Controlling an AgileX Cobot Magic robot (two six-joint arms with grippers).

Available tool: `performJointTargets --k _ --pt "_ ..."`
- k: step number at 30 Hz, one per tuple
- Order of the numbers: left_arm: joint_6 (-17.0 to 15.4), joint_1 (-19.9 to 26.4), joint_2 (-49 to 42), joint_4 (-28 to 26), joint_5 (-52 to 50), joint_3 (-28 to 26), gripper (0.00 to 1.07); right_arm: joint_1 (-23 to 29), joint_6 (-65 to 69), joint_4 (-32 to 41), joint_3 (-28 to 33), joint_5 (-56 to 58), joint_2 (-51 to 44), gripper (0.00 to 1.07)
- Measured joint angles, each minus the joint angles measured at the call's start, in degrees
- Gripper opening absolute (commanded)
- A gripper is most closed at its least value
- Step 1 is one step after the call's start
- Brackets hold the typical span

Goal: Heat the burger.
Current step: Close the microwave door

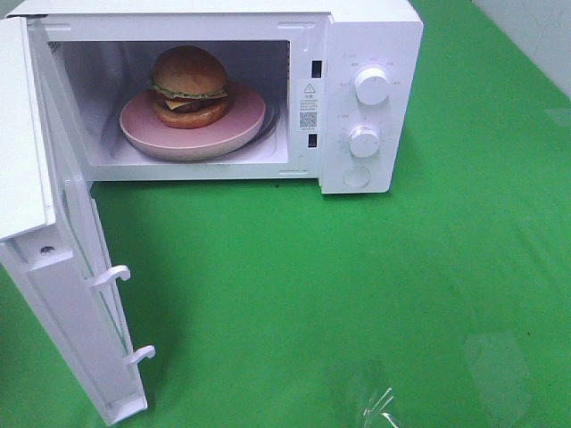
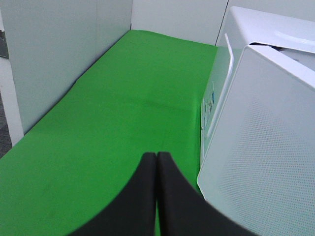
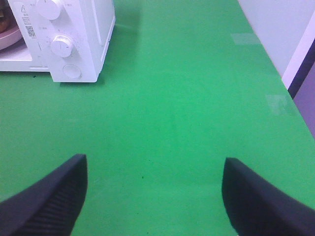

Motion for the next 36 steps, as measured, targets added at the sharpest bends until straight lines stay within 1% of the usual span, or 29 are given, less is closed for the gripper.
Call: performJointTargets --k 1,2,3,4,5,6,7,8,9,10,11,12,14,15,16,17,18,19,20,23,24,27,31,32,33,34,35,36 --pt "-2.92 0.0 2.46 3.27 -2.81 0.0 0.0 0.0 0.0 0.0 0.0 0.0 0.0 0.76" --pt "-4.64 0.0 3.84 5.67 -4.3 0.0 0.0 0.0 0.0 0.0 0.0 0.0 0.0 0.76" --pt "-4.64 0.0 3.84 5.67 -4.3 0.0 0.0 0.0 0.0 0.0 0.0 0.0 0.0 0.76" --pt "-8.19 0.0 6.76 10.83 -7.28 0.0 0.0 0.0 0.0 0.0 0.0 0.0 0.0 0.76" --pt "-8.19 0.0 6.76 10.83 -7.28 0.0 0.0 0.0 0.0 0.0 0.0 0.0 0.0 0.76" --pt "-11.12 0.0 9.45 15.36 -11.12 0.0 0.0 0.0 0.0 0.0 0.0 0.0 0.0 0.76" --pt "-11.12 0.0 9.45 15.36 -11.12 0.0 0.0 0.0 0.0 0.0 0.0 0.0 0.0 0.76" --pt "-13.75 0.0 12.61 19.19 -14.44 0.0 0.0 0.0 0.0 0.0 0.0 0.0 0.0 0.76" --pt "-15.07 0.0 13.81 21.03 -16.16 0.0 0.0 0.0 0.0 0.0 0.0 0.0 0.0 0.76" --pt "-15.07 0.0 13.81 21.03 -16.16 0.0 0.0 0.0 0.0 0.0 0.0 0.0 0.0 0.76" --pt "-16.84 0.0 16.56 24.01 -18.91 0.0 0.0 0.0 0.0 0.0 0.0 0.0 0.0 0.76" --pt "-16.84 0.0 16.56 24.01 -18.91 0.0 0.0 0.0 0.0 0.0 0.0 0.0 0.0 0.76" --pt "-18.91 0.0 22.23 29.68 -24.69 -0.11 0.0 0.0 0.0 0.0 0.0 0.0 0.0 0.76" --pt "-18.91 0.0 22.23 29.68 -24.69 -0.11 0.0 0.0 0.0 0.0 0.0 0.0 0.0 0.76" --pt "-19.54 0.0 24.58 31.57 -26.81 -0.29 0.0 0.0 0.0 0.0 0.0 0.0 0.0 0.76" --pt "-19.54 0.0 24.58 31.57 -26.81 -0.29 0.0 0.0 0.0 0.0 0.0 0.0 0.0 0.76" --pt "-19.94 0.0 26.81 33.0 -28.48 -0.69 0.0 0.0 0.0 0.0 0.0 0.0 0.0 0.76" --pt "-19.94 0.0 26.81 33.0 -28.48 -0.69 0.0 0.0 0.0 0.0 0.0 0.0 0.0 0.76" --pt "-20.51 0.0 28.99 34.21 -30.02 -1.03 0.0 0.0 0.0 0.0 0.0 0.0 0.0 0.76" --pt "-20.86 0.0 29.85 34.61 -30.6 -1.09 0.0 0.0 0.0 0.0 0.0 0.0 0.0 0.76" --pt "-21.37 0.0 31.68 35.24 -32.14 -1.32 0.0 0.0 0.0 0.0 0.0 0.0 0.0 0.76" --pt "-21.37 0.0 34.32 35.64 -34.15 -1.6 0.0 0.0 0.0 0.0 0.0 0.0 0.0 0.76" --pt "-21.49 -0.11 35.7 35.7 -35.01 -1.83 0.0 0.0 0.0 0.0 0.0 0.0 0.0 0.76" --pt "-21.54 -1.15 36.38 35.58 -35.01 -2.06 0.0 0.0 0.0 0.0 0.0 0.0 0.0 0.76" --pt "-21.54 -1.15 36.38 35.58 -35.01 -2.06 0.0 0.0 0.0 0.0 0.0 0.0 0.0 0.76" --pt "-20.97 -3.09 36.96 35.47 -34.95 -2.52 0.0 0.0 0.0 0.0 0.0 0.0 0.0 0.76" --pt "-20.97 -3.09 36.96 35.47 -34.95 -2.52 0.0 0.0 0.0 0.0 0.0 0.0 0.0 0.76" --pt "-19.37 -5.84 37.53 34.61 -34.72 -2.86 0.0 0.0 0.0 0.0 0.0 0.0 0.0 0.76"
